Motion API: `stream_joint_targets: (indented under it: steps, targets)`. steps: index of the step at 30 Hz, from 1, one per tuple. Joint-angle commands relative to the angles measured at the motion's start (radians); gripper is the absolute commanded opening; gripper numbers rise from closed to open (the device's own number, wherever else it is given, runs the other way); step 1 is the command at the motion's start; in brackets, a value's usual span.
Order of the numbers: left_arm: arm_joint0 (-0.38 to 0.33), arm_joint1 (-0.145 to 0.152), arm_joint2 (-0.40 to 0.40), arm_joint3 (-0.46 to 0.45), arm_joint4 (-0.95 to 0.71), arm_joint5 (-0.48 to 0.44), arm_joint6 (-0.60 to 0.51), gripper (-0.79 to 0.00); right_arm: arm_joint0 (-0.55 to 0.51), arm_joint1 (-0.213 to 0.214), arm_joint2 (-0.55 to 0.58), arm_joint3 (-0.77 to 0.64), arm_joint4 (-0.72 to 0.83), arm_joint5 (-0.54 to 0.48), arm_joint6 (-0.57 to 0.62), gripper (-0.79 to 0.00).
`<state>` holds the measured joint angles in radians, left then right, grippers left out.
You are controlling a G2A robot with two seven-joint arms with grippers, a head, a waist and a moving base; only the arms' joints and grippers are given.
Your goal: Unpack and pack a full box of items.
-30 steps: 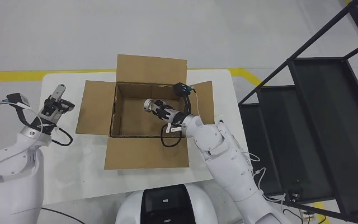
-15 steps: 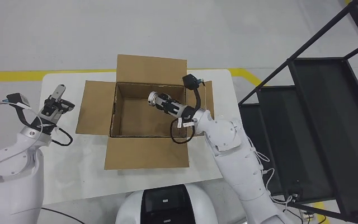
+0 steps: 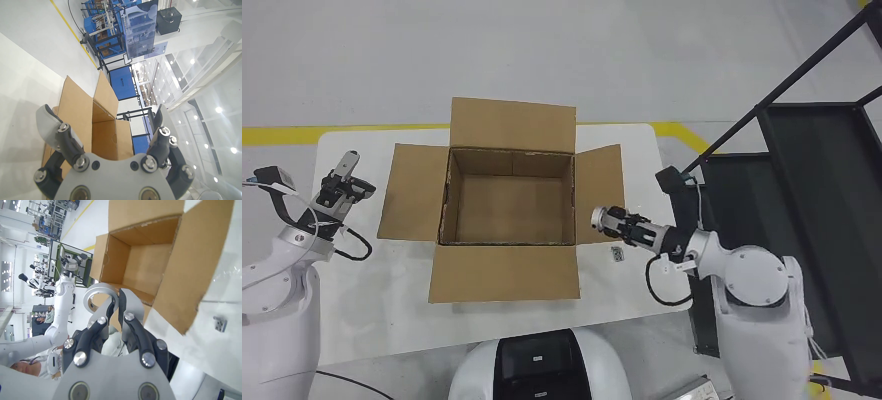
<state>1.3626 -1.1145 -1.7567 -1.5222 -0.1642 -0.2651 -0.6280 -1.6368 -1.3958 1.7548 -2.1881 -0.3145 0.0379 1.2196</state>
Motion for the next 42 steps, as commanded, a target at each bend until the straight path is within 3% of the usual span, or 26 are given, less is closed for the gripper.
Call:
stream_joint_targets:
  steps: [1,4,8,13,26,32,42]
  targets:
    - [0.000,0.000,0.000,0.000,0.000,0.000,0.000,0.000,-0.046,0.005,0.046,-0.009,0.079,-0.020,0.035,-0.785]
    - [0.000,0.000,0.000,0.000,0.000,0.000,0.000,0.000,-0.112,0.015,0.103,-0.024,0.136,-0.049,0.089,-0.785]
    - [0.000,0.000,0.000,0.000,0.000,0.000,0.000,0.000,-0.194,0.032,0.166,-0.022,0.085,-0.085,0.175,-0.785]
    - [0.000,0.000,0.000,0.000,0.000,0.000,0.000,0.000,-0.276,0.052,0.188,0.013,-0.189,-0.130,0.184,-0.785]
    - [0.000,0.000,0.000,0.000,0.000,0.000,0.000,0.000,-0.193,0.063,0.016,0.256,-0.707,-0.071,-0.247,-0.785]
    - [0.000,0.000,0.000,0.000,0.000,0.000,0.000,0.000,-0.153,0.065,-0.092,0.324,-0.879,-0.042,-0.296,-0.785]
    - [0.000,0.000,0.000,0.000,0.000,0.000,0.000,0.000,-0.070,0.054,-0.231,0.444,-1.069,0.140,-0.352,-0.785]
